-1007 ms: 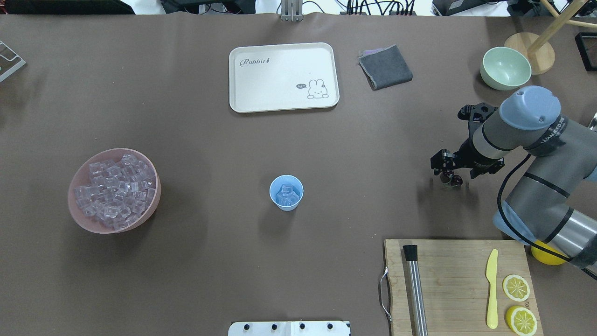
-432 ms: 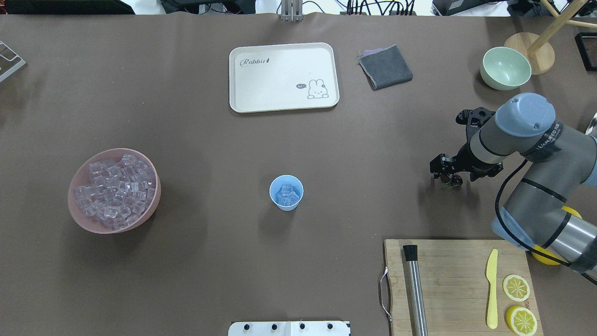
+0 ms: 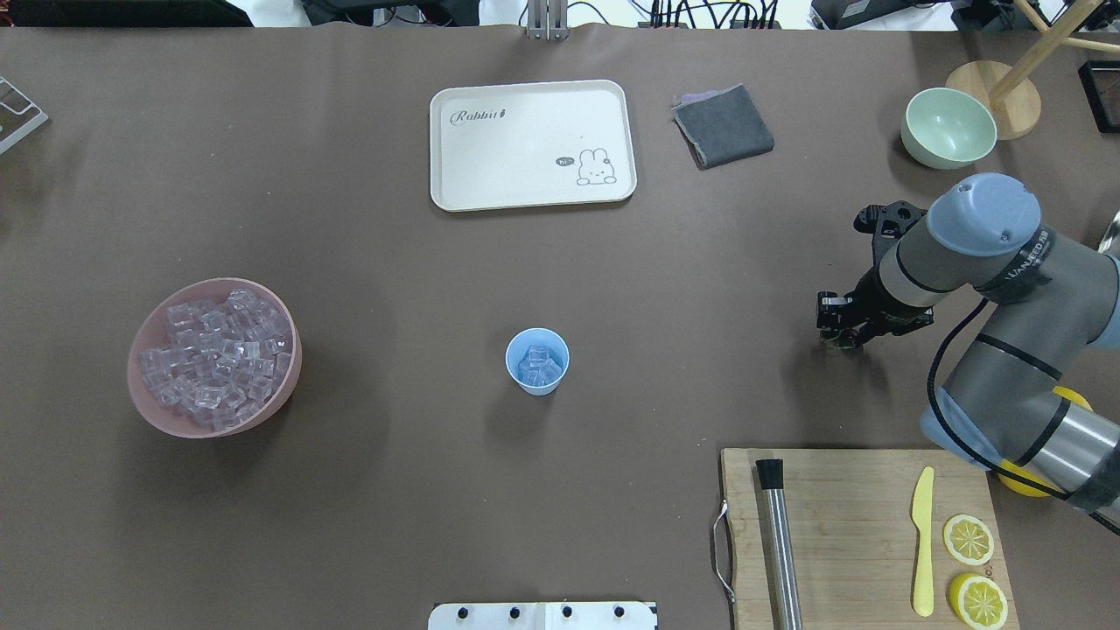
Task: Put ice and cherries in cup
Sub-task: 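Lower the right gripper onto the dark cherries and grasp them by the stems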
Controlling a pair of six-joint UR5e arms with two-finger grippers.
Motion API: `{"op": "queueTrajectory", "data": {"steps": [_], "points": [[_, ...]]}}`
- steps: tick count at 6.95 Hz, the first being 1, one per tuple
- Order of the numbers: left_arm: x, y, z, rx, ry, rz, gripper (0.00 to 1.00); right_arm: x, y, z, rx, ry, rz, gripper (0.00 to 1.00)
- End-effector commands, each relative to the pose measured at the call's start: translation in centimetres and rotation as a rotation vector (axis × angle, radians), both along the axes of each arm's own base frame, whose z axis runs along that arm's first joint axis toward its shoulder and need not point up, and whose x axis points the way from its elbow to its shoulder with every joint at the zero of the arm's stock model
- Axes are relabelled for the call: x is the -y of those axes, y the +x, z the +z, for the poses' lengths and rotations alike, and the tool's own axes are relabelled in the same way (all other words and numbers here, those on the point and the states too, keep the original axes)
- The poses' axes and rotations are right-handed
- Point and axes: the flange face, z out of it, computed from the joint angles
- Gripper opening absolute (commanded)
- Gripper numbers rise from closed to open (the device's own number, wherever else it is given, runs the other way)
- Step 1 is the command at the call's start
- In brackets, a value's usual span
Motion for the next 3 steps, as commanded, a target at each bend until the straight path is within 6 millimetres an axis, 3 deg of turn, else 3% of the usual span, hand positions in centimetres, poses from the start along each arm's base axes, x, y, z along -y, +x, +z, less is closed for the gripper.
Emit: {"op": "queueTrajectory", "data": {"steps": [1,3], "points": [[0.0,0.0,0.1,0.001,-0.001,0.000,0.97,-0.2,0.1,-1.0,0.015,0.005,0.006,0.00],[0.0,0.1,0.1,0.000,-0.003,0.002,0.97,-0.5,0.3,-3.1,0.051,-0.020,0.028,0.00]]}}
